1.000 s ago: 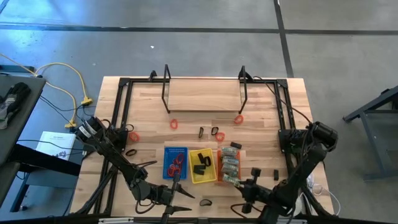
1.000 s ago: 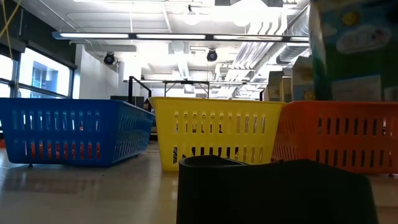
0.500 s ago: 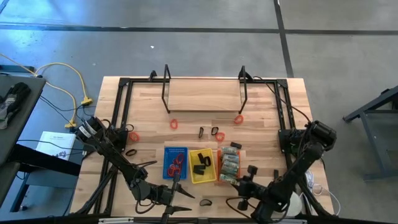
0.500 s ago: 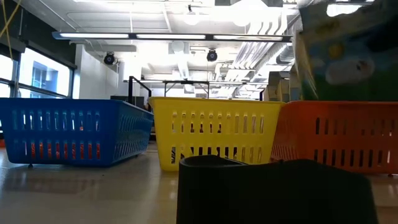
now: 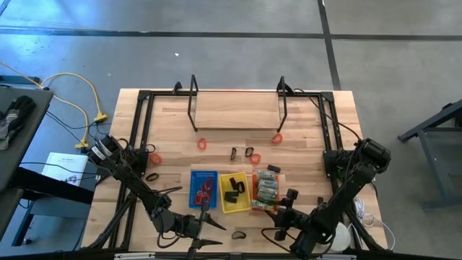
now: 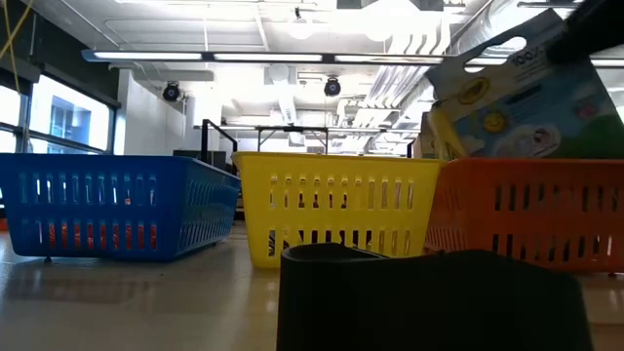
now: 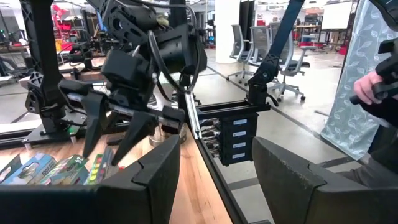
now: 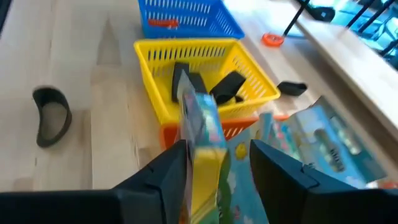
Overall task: Pick & Place Office Desk Supplies
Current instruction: Put the crayon box into the orange basket, then put the black rubber band into the yellow basket
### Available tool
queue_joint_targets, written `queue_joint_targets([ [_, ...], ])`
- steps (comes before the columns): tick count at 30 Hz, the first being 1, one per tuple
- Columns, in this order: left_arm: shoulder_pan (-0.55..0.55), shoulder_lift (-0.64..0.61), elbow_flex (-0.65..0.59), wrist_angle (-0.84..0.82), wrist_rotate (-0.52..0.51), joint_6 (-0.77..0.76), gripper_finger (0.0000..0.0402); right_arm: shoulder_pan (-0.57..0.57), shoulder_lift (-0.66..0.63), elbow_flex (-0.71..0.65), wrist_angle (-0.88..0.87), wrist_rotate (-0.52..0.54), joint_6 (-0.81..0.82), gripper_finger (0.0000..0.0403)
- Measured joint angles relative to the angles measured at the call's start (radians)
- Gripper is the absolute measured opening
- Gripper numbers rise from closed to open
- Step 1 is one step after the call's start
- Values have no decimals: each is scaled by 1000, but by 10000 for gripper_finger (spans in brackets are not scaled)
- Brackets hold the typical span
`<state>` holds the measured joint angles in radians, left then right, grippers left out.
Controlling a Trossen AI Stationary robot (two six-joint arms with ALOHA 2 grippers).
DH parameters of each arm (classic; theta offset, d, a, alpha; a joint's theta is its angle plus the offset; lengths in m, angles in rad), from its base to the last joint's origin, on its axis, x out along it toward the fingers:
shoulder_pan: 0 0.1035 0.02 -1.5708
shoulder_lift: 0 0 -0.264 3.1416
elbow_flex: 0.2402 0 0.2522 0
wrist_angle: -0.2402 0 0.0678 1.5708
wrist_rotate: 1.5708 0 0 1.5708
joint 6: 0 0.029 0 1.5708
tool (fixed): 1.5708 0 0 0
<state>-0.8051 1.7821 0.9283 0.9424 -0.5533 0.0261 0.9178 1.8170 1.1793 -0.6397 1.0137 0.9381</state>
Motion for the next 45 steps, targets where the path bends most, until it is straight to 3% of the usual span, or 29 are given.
queue_joint_targets([
  [12, 5, 0, 0, -63, 0, 41, 195, 36, -150, 1, 25, 58, -139, 105],
  [22, 3, 1, 13, -128, -21, 20, 195, 77, -229, 1, 329, -90, -362, 85],
  [30, 14, 62, 215, -518, -50, -92, 195, 85, -226, 1, 518, -212, -497, 85],
  [36, 67, 182, 350, -653, -52, -60, 195, 85, -223, 1, 528, -258, -493, 84],
  [39, 101, 210, 364, -689, -20, -98, 195, 85, -220, 1, 534, -267, -494, 84],
  [45, 165, 225, 370, -707, 225, -156, 195, 90, -220, 1, 546, -289, -497, 84],
])
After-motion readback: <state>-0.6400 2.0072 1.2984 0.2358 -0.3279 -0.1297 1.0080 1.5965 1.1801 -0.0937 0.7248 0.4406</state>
